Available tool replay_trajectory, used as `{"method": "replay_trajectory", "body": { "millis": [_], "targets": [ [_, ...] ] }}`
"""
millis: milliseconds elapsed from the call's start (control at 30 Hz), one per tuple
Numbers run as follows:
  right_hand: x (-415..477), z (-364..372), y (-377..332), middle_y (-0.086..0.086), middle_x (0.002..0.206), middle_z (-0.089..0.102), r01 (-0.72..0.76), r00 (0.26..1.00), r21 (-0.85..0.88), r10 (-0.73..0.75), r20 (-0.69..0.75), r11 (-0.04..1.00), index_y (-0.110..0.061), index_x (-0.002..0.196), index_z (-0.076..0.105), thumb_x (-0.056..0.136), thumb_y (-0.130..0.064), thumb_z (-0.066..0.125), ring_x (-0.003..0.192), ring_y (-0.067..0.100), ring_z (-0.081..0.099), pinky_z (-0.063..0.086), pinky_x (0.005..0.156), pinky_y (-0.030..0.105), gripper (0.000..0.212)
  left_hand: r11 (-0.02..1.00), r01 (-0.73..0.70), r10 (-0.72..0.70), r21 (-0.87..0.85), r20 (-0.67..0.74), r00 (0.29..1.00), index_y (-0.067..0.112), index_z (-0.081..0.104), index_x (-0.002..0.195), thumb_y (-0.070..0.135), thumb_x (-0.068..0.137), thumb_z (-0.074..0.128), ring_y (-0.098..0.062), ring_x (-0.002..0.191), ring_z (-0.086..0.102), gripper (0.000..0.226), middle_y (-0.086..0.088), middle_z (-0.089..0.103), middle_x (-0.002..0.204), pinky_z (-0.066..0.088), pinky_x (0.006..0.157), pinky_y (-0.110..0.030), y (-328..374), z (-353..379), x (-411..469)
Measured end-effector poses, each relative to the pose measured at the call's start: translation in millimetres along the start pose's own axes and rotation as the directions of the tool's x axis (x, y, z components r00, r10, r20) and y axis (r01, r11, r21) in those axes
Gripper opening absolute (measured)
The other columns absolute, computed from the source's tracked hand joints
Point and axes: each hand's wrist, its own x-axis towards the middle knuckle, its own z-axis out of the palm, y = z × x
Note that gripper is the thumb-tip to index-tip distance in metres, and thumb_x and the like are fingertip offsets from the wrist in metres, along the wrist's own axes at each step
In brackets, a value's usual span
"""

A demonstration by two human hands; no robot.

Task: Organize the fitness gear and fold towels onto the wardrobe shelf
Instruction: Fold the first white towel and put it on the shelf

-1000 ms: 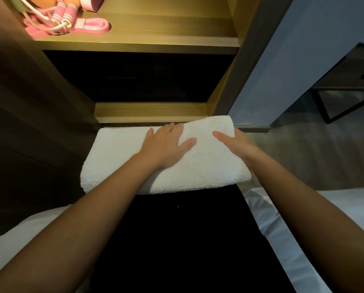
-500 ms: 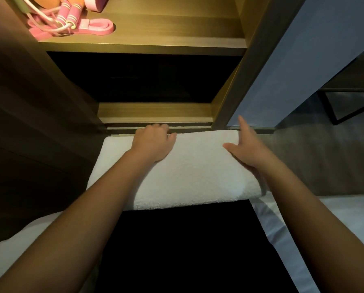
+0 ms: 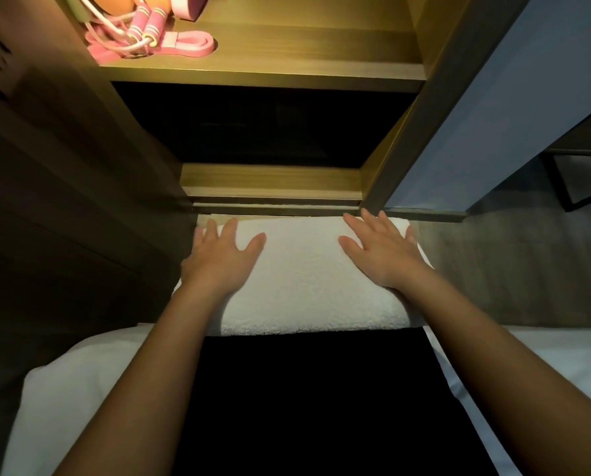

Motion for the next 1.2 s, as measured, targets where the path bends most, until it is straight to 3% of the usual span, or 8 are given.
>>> {"method": "replay_trajectory", "body": {
  "millis": [200,300,433,567,700,867,967,1200],
  "targets": [
    [-0.2,2.5,-3.3,-0.004,0.164,0.0,0.006,0.999,-0.046,-0.008,-0.042,0.999,-0.04,0.152,0.009,0.097,-0.063,0.011,0.15,0.026,-0.005,-0.008,0.113,0.062,0.06,0.742,0.431,-0.317,-0.514,0.298,0.9,0.022,0.022,0.151,0.082,0.074,0.048,-0.04,0.127,0.045,0.101,-0.012,0.04,0.146,0.04,0.096,-0.046,-28.3,-14.6,12.4],
    [0.7,3.5,-3.5,-0.003,0.164,0.001,0.004,0.999,-0.058,-0.007,-0.05,0.998,-0.039,0.152,0.009,0.097,-0.062,0.011,0.15,0.026,-0.004,-0.008,0.113,0.062,0.06,0.68,0.496,-0.237,-0.54,0.478,0.846,0.019,0.061,0.114,0.079,0.079,0.047,-0.029,0.101,0.062,0.071,-0.009,0.065,0.117,0.044,0.085,-0.039,-39.5,-22.9,19.3],
    [1.3,6.3,-3.0,-0.002,0.164,0.002,0.005,0.998,-0.079,-0.011,-0.067,0.997,-0.039,0.152,0.009,0.097,-0.063,0.011,0.15,0.027,-0.003,-0.008,0.112,0.063,0.061,0.682,0.504,-0.182,-0.53,0.545,0.819,0.019,0.065,0.103,0.075,0.083,0.044,-0.028,0.099,0.065,0.063,-0.009,0.069,0.11,0.045,0.089,-0.039,-47.0,-27.7,27.1],
    [1.8,8.3,-0.8,-0.003,0.164,0.002,0.002,0.997,-0.073,-0.007,-0.074,0.997,-0.04,0.152,0.009,0.096,-0.063,0.01,0.15,0.027,-0.003,-0.006,0.112,0.063,0.061,0.714,0.44,-0.255,-0.544,0.383,0.888,0.014,0.058,0.121,0.066,0.085,0.052,-0.028,0.11,0.06,0.064,-0.008,0.059,0.128,0.044,0.099,-0.043,-41.4,-31.9,26.2],
    [-0.8,12.0,2.0,-0.005,0.164,0.002,-0.001,0.994,-0.056,-0.005,-0.106,0.998,-0.042,0.152,0.007,0.095,-0.065,0.01,0.15,0.025,-0.003,-0.006,0.113,0.062,0.061,0.776,0.146,-0.171,-0.614,0.019,0.985,0.026,0.059,0.096,0.056,0.09,0.055,-0.013,0.081,0.062,0.031,0.001,0.066,0.107,0.045,0.059,-0.028,-44.7,-20.1,13.5],
    [0.8,9.1,-2.0,-0.003,0.164,0.002,0.004,0.997,-0.068,-0.009,-0.082,0.998,-0.04,0.152,0.009,0.096,-0.064,0.011,0.15,0.027,-0.003,-0.006,0.113,0.063,0.061,0.976,0.139,-0.156,-0.168,-0.091,0.984,0.01,0.041,0.139,0.05,0.097,0.044,-0.032,0.119,0.051,0.058,-0.013,0.044,0.141,0.046,0.094,-0.046,-33.4,-30.3,8.2],
    [0.2,4.1,-6.2,-0.001,0.164,-0.001,-0.001,0.998,-0.102,-0.005,-0.061,0.995,-0.037,0.153,0.009,0.098,-0.06,0.012,0.15,0.028,-0.006,-0.007,0.112,0.063,0.06,0.986,-0.157,0.167,0.058,-0.31,0.936,0.016,0.041,0.139,0.04,0.098,0.04,-0.028,0.13,0.041,0.048,-0.008,0.037,0.147,0.036,0.107,-0.05,3.3,-28.4,-6.3],
    [-11.9,3.0,-9.6,-0.009,0.162,-0.008,0.039,0.999,-0.032,-0.039,-0.005,0.999,-0.041,0.152,0.005,0.093,-0.068,0.006,0.149,0.023,-0.012,-0.01,0.113,0.059,0.065,0.857,-0.4,0.416,0.326,0.023,0.909,0.036,0.007,0.154,0.06,0.098,0.012,-0.019,0.15,-0.007,0.062,0.004,-0.002,0.164,-0.003,0.12,-0.053,42.5,15.9,-25.9]
  ]
}}
